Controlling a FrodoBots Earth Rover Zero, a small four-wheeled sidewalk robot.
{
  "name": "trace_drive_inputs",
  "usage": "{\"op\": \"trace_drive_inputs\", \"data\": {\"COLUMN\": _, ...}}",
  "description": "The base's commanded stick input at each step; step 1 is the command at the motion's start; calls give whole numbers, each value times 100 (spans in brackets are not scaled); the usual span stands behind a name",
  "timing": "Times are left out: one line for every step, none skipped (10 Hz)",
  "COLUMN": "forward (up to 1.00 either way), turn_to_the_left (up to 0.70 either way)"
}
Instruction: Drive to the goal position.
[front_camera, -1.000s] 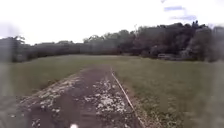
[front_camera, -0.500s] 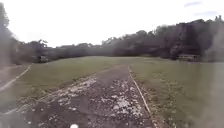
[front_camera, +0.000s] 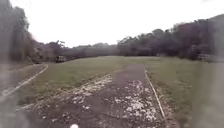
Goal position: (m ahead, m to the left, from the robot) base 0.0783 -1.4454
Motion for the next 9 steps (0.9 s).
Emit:
{"op": "trace_drive_inputs", "data": {"forward": 10, "turn_to_the_left": 0}}
{"op": "trace_drive_inputs", "data": {"forward": 10, "turn_to_the_left": 0}}
{"op": "trace_drive_inputs", "data": {"forward": 10, "turn_to_the_left": 0}}
{"op": "trace_drive_inputs", "data": {"forward": 10, "turn_to_the_left": 0}}
{"op": "trace_drive_inputs", "data": {"forward": 10, "turn_to_the_left": 0}}
{"op": "trace_drive_inputs", "data": {"forward": 9, "turn_to_the_left": 0}}
{"op": "trace_drive_inputs", "data": {"forward": 9, "turn_to_the_left": 0}}
{"op": "trace_drive_inputs", "data": {"forward": 9, "turn_to_the_left": 0}}
{"op": "trace_drive_inputs", "data": {"forward": 9, "turn_to_the_left": 0}}
